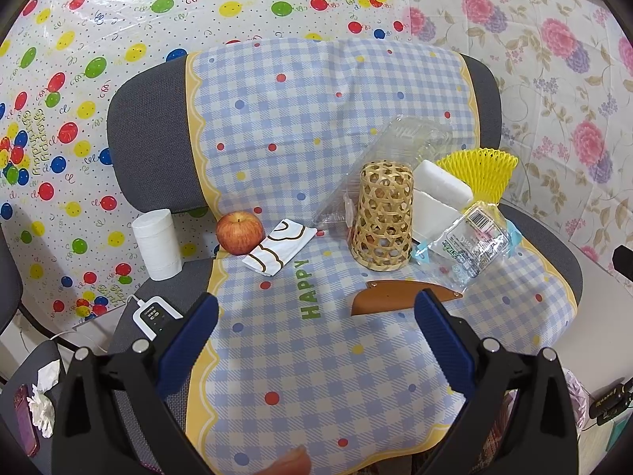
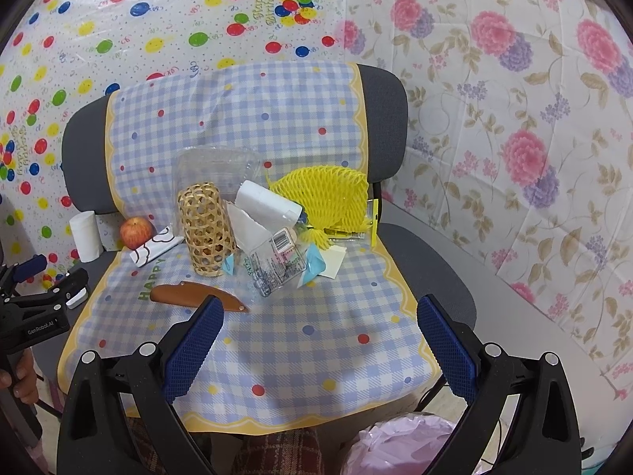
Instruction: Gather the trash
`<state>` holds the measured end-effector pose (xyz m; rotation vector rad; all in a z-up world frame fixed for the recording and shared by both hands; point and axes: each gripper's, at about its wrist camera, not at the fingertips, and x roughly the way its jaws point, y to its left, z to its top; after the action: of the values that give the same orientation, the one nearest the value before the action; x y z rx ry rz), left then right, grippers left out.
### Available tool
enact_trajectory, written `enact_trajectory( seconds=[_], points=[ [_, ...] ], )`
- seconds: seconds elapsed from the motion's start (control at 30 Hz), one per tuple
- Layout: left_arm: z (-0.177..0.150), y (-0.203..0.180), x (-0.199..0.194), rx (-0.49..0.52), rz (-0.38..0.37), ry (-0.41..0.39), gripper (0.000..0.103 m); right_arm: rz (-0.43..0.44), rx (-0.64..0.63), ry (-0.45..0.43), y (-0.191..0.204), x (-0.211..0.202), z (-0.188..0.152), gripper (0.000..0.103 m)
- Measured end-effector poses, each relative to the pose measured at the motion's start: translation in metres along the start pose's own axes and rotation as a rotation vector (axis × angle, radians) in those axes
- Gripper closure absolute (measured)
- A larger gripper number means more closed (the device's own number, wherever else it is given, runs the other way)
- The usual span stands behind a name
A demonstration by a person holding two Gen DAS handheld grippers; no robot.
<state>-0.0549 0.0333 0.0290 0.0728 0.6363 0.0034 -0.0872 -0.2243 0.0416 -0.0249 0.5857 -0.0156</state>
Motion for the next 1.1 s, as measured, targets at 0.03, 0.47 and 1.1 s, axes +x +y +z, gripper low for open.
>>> enact_trajectory(
  seconds=[0.03, 0.47, 1.1],
  points=[
    [0.0, 0.0, 0.0, 0.001, 0.001, 0.0, 0.007, 0.001, 0.0, 0.0, 0.0, 0.0, 0.0, 0.006],
    [0.0, 0.001, 0.0, 0.0, 0.001, 0.003, 0.007, -0.002, -0.004, 0.005, 0.001, -0.002, -0.002, 0.006],
    [0.029, -0.021, 0.07, 0.061, -0.03, 0.032, 0.007, 0.043, 0.05, -0.003, -0.017, 0.07, 0.017, 0.006]
  ],
)
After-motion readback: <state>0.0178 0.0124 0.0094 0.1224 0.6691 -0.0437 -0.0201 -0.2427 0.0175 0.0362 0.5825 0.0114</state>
